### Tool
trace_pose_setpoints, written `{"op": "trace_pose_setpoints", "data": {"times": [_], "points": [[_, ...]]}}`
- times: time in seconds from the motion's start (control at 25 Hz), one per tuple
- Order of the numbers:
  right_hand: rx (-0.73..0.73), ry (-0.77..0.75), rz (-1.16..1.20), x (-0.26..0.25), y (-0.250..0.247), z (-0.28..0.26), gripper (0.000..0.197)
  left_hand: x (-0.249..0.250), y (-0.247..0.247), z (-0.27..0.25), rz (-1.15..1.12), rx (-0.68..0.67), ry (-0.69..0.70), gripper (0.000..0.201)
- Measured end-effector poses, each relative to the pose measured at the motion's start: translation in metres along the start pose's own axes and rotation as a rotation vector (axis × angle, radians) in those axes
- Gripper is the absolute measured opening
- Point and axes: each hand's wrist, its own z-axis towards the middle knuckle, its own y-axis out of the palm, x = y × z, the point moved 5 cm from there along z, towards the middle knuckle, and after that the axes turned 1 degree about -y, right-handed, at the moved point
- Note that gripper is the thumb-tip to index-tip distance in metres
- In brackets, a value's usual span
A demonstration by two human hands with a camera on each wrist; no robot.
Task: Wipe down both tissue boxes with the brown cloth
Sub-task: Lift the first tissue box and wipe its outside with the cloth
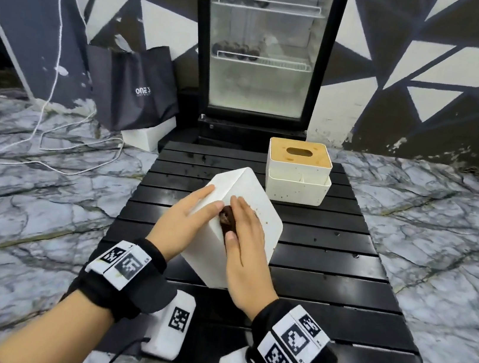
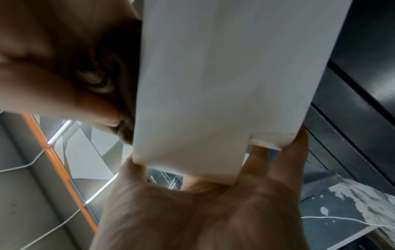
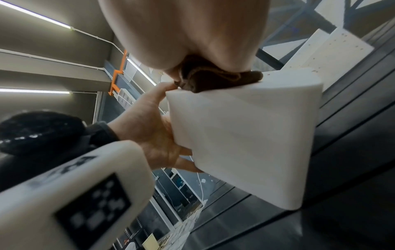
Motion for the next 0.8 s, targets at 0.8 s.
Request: {"op": "trace_pose_setpoints", "data": {"times": [0.8], "points": [[0.147, 0.089, -0.05, 0.032, -0.034, 0.046, 0.052, 0.009, 0.01, -0.007, 0.098, 0.015, 0.018, 0.076]]}}
